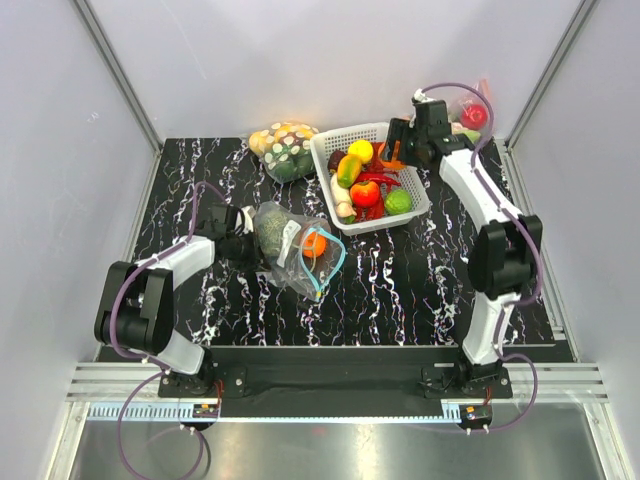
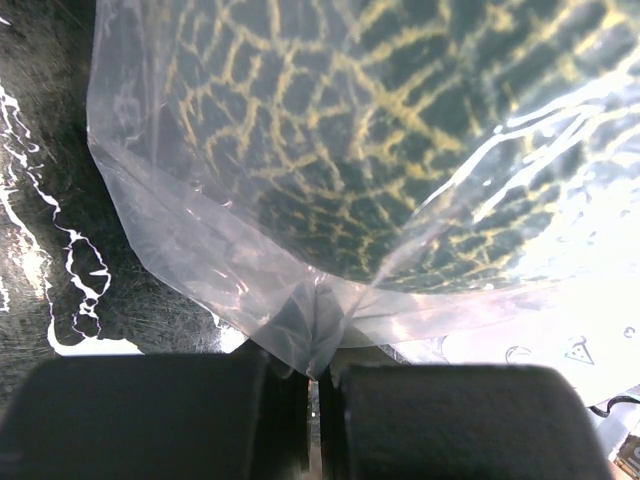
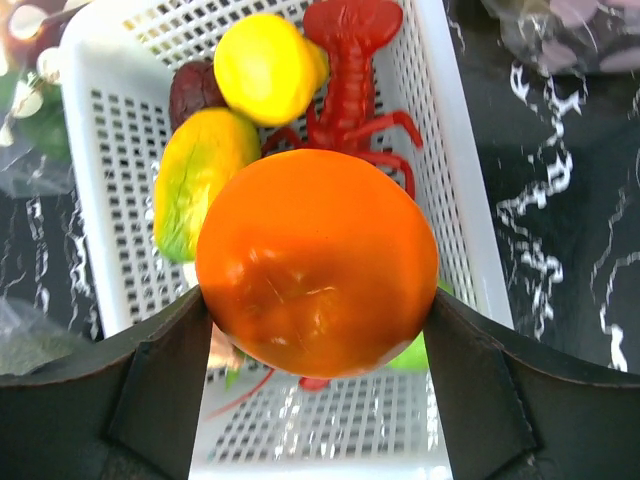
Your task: Open the zip-top bag and remove the fake food
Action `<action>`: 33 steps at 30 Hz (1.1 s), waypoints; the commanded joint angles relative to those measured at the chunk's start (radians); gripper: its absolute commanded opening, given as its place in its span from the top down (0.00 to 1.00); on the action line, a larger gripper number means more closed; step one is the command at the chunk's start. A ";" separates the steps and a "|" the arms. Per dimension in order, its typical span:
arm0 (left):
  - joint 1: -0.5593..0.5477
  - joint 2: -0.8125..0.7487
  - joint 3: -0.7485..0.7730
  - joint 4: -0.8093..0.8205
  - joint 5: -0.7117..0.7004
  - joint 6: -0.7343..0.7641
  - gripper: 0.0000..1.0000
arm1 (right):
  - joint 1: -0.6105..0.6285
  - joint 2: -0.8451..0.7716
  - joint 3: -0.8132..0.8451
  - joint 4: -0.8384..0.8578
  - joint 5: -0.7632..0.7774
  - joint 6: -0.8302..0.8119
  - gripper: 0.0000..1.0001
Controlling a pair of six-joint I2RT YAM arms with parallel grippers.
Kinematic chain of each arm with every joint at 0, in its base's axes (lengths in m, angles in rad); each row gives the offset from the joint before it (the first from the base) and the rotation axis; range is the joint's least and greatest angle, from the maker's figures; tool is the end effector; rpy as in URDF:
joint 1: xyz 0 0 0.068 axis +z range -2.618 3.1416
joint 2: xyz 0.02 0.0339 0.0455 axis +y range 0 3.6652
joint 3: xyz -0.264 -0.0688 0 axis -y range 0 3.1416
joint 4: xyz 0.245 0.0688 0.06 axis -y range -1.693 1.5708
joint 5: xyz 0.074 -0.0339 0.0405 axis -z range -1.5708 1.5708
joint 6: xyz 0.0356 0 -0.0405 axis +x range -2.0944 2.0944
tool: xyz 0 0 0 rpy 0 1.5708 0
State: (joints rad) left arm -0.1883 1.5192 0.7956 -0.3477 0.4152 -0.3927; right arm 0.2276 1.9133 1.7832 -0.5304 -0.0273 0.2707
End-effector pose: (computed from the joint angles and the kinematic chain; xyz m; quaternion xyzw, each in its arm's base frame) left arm 0.2731 -0.0667 0.1663 -0.0461 0.9484 -0.2606 0.1745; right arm 0.4342 0.1016 0.3226 0.0134 0.8980 0.1203 0.4230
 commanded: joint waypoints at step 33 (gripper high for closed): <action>0.006 -0.047 0.021 -0.005 0.036 0.023 1.00 | -0.010 0.136 0.216 -0.042 -0.072 -0.117 0.01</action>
State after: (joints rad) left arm -0.1883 1.5063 0.7959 -0.3717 0.4225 -0.3813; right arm 0.2241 2.2051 2.0422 -0.6189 -0.0811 0.1719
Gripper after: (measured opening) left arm 0.008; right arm 0.993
